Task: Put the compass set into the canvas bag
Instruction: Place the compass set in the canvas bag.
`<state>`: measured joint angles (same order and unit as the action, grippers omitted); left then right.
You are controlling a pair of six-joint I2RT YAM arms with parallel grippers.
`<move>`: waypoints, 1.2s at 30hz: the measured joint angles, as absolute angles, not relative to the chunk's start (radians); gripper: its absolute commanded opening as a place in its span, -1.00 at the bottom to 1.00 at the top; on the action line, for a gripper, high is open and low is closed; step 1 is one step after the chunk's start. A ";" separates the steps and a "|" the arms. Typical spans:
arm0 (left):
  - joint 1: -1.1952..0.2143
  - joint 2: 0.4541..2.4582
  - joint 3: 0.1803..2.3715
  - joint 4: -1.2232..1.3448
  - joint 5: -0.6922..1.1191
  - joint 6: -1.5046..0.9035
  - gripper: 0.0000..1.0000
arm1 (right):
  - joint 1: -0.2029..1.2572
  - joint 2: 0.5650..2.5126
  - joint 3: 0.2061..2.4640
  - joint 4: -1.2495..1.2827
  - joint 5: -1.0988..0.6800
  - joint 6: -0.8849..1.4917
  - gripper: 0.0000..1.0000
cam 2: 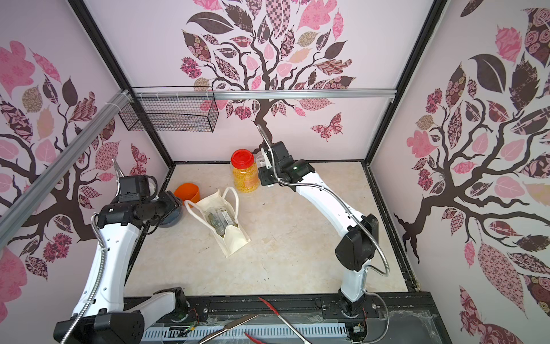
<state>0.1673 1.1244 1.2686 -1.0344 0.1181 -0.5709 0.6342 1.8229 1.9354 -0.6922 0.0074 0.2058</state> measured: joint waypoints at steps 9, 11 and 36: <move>0.294 1.124 1.221 -0.977 0.204 -0.641 0.29 | 0.713 1.819 2.070 -0.719 -0.030 0.204 -0.16; 0.297 1.124 1.188 -0.965 0.220 -0.655 0.29 | 0.748 1.821 2.104 -0.727 -0.036 0.203 -0.15; 0.301 1.091 1.077 -0.920 0.272 -0.674 0.28 | 1.005 2.187 2.276 -0.828 -0.041 0.196 -0.16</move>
<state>0.3008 1.0908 1.0771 -0.9195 0.2718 -0.6739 1.0054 2.1868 2.2765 -0.8280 -0.0410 0.1963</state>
